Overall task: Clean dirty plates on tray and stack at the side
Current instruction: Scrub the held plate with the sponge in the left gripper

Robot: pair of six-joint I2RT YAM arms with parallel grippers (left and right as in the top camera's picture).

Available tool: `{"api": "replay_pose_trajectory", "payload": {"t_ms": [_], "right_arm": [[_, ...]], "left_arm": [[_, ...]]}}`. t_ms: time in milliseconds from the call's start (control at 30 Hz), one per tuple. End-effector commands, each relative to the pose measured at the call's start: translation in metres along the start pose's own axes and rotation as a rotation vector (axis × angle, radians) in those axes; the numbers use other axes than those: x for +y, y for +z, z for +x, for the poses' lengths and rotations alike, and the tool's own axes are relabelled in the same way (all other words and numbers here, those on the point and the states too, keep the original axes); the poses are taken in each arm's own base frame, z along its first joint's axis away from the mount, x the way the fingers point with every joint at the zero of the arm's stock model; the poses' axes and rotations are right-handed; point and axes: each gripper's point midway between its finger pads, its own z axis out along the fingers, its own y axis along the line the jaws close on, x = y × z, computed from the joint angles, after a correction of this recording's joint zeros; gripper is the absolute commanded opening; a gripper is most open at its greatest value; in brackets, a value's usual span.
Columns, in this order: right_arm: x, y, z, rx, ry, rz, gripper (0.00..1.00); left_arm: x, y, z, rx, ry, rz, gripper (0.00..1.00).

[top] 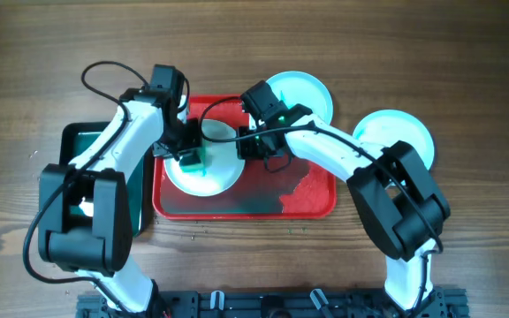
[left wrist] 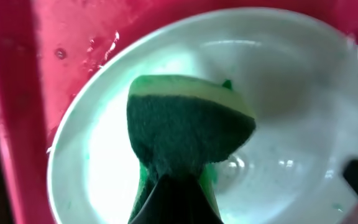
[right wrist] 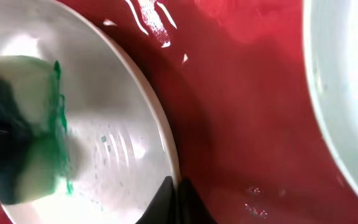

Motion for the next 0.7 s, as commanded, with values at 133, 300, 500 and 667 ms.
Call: {"api": "replay_pose_trajectory", "payload": {"t_ms": [133,300,500,667], "right_arm": [[-0.002,0.005,-0.003,0.009,-0.008,-0.014,0.04],[-0.002,0.005,-0.003,0.009,-0.009,-0.013,0.04],[-0.002,0.005,-0.003,0.010,-0.010,-0.012,0.04],[-0.002,0.005,-0.003,0.010,-0.010,-0.012,0.05]], "left_arm": [[-0.022,0.026,0.008,-0.010,0.109,0.156,0.04],[-0.081,0.013,0.027,0.027,0.306,0.438,0.04],[0.010,0.028,-0.003,-0.067,0.025,-0.040,0.04],[0.087,0.010,-0.005,-0.134,-0.172,-0.418,0.04]]}}
